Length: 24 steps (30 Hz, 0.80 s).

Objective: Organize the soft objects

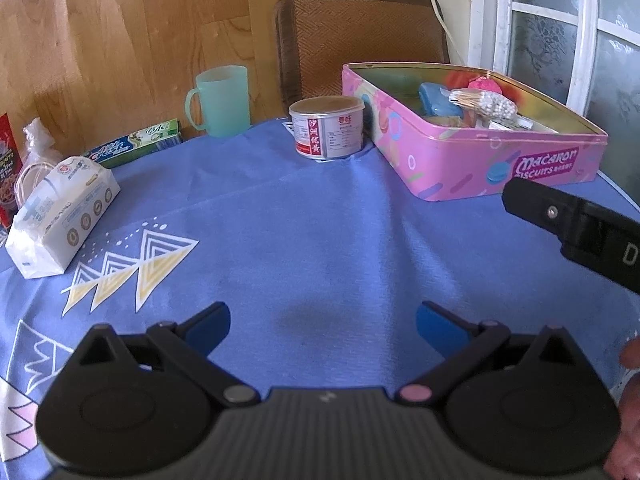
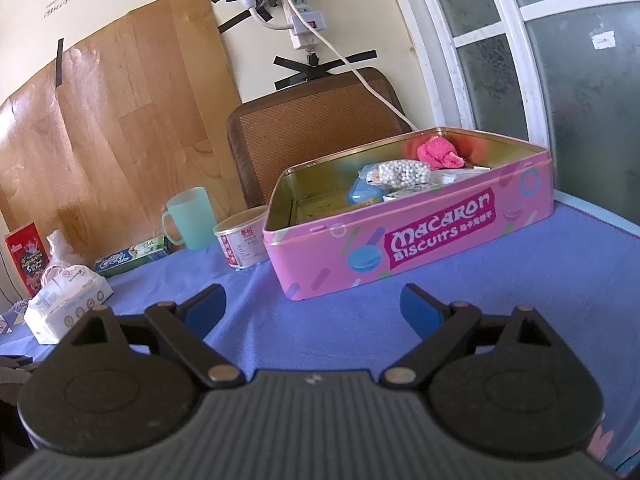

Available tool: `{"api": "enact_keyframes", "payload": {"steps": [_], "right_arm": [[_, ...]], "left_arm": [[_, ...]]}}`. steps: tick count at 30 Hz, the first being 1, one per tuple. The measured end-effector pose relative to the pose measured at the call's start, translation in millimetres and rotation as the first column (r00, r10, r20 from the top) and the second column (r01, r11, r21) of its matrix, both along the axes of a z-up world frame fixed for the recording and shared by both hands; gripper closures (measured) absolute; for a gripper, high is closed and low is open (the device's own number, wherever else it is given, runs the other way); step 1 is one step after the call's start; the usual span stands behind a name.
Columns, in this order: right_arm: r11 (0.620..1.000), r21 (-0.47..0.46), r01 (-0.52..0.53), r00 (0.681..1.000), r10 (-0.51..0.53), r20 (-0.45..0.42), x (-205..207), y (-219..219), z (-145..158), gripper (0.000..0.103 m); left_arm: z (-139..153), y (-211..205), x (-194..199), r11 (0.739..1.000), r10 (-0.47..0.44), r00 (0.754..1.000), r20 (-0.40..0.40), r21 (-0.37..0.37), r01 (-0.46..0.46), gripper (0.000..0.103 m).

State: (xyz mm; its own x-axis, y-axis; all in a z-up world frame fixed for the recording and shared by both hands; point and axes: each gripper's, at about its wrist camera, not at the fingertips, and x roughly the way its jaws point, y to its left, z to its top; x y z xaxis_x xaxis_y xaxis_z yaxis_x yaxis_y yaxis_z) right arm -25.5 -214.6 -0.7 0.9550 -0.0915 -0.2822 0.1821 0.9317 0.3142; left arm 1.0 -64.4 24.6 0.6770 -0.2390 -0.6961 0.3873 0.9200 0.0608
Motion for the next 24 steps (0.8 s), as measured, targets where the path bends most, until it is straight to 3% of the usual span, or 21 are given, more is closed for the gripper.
{"api": "enact_keyframes", "payload": {"steps": [24], "right_arm": [[1.0,0.0,0.014,1.0,-0.014,0.012,-2.6,-1.6,0.5,0.007]], "left_arm": [[0.9,-4.3,-5.5,1.0,-0.026,1.0,0.012,0.011,0.026,0.0]]}}
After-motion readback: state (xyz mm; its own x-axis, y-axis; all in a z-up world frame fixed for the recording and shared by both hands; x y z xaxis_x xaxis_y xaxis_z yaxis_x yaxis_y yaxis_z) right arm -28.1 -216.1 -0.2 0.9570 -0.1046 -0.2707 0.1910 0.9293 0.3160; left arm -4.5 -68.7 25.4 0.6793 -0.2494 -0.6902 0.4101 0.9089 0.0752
